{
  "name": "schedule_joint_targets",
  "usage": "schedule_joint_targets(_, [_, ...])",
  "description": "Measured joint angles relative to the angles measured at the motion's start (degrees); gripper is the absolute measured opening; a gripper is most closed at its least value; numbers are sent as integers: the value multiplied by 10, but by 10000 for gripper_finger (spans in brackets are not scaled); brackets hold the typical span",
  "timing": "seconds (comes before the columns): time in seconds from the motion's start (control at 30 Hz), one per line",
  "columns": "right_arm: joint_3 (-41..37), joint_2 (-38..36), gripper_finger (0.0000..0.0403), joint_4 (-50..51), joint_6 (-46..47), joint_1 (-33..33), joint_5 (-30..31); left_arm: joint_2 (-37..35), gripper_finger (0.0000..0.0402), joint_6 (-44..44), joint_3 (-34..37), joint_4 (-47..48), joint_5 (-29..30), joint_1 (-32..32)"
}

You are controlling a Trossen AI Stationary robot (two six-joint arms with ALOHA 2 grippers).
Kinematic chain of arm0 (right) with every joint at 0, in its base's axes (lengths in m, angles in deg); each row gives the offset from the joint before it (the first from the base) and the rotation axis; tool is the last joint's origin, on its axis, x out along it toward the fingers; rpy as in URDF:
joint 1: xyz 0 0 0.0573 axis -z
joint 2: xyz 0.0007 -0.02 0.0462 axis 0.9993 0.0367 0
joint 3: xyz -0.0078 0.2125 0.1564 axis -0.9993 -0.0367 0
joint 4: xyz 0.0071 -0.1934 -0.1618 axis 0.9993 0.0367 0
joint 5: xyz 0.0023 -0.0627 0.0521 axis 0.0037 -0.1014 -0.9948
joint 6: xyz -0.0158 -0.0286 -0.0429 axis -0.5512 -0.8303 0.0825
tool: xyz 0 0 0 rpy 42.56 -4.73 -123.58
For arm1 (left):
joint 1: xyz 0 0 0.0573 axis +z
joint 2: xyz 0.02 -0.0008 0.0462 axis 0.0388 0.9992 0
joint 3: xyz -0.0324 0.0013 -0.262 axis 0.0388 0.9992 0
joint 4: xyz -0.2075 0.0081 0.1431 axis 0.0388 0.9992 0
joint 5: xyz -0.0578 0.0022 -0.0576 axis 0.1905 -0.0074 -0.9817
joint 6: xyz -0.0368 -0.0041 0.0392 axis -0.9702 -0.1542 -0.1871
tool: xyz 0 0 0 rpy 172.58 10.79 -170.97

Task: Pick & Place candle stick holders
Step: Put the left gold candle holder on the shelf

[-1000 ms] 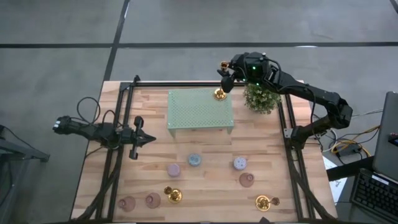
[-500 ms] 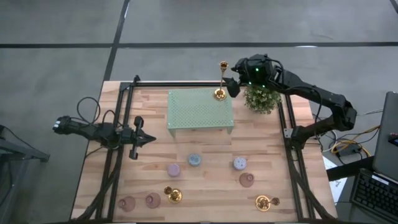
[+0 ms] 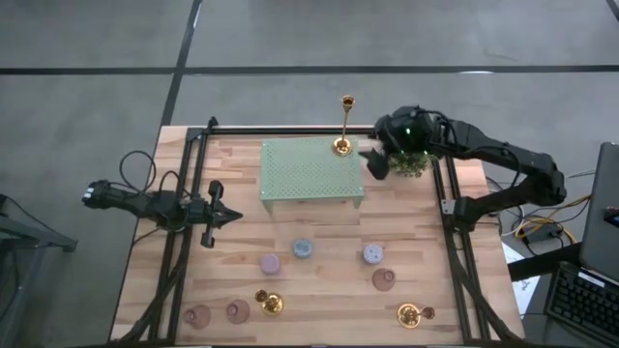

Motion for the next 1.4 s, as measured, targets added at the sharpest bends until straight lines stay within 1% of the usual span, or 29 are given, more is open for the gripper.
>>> schedule_joint_targets(0.17, [-3,-18,241,41,11,-73,0,0,14,0,0,0,0,0])
schedule_joint_targets(0.3, [-4,-34,209,63,24,-142,3,0,14,0,0,0,0,0])
schedule_joint_targets(0.4, [-5,-46,175,81,45,-198,14,0,14,0,0,0,0,0])
schedule_joint_targets(0.5, [-6,-56,130,87,67,-259,27,0,14,0,0,0,0,0])
schedule_joint_targets(0.6, [-6,-60,81,89,79,-322,76,0,14,0,0,0,0,0])
schedule_joint_targets(0.7, [-6,-60,29,110,99,-377,134,0,14,0,0,0,0,0])
schedule_joint_targets(0.73, [-6,-60,19,122,112,-393,146,0,14,0,0,0,0,0])
schedule_joint_targets(0.8, [-11,-57,14,129,130,-423,165,0,14,0,0,0,0,0])
schedule_joint_targets(0.9, [-30,-57,10,124,135,-461,171,0,14,0,0,0,0,0])
schedule_joint_targets(1.0, [-58,-61,8,89,125,-488,171,0,14,0,0,0,0,0])
schedule_joint_targets(1.07, [-87,-72,8,48,106,-500,170,0,14,0,0,0,0,0])
schedule_joint_targets(1.23, [-194,-139,8,-101,48,-503,137,0,14,0,0,0,0,0])
schedule_joint_targets(1.3, [-243,-173,8,-149,21,-502,135,0,14,0,0,0,0,0])
schedule_joint_targets(1.4, [-313,-225,8,-192,29,-502,131,0,14,0,0,0,0,0])
